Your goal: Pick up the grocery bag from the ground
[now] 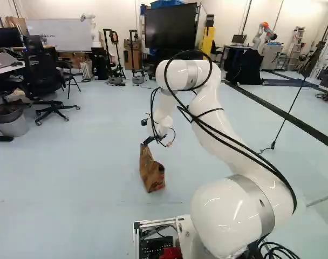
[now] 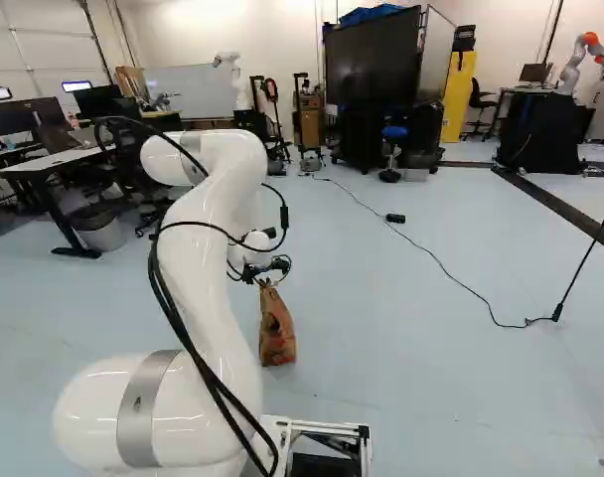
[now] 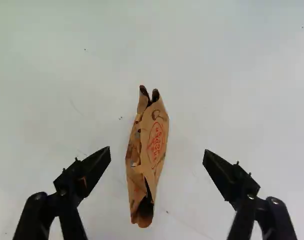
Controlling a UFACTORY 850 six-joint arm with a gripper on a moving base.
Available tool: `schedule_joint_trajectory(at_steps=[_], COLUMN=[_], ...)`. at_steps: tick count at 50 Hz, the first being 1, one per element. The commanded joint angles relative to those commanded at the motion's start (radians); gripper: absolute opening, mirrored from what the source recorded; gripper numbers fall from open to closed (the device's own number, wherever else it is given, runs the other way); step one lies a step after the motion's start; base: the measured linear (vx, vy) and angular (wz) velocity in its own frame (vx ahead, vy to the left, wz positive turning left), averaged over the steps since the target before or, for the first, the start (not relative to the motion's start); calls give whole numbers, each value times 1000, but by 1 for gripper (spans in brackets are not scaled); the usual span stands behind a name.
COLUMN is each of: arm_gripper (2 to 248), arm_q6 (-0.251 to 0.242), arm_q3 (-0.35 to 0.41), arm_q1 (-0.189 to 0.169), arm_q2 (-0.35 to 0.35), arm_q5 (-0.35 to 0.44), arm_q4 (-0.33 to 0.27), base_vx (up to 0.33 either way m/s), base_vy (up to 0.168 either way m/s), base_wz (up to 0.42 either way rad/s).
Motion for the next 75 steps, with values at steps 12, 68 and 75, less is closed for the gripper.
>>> schedule_joint_trajectory(at_steps=[12,68,75], arm_gripper=[247,247,247], arm_q6=[0,0,0], arm_q3=[-88,-563,-629], arm_q1=[21,65,70], arm_q2=[-72,-421,-466], arm_q5=[-60,-412,-463], arm_q4=[0,0,0], base_vx=[0,0,0], base_vy=[0,0,0], base_wz=[0,0,0])
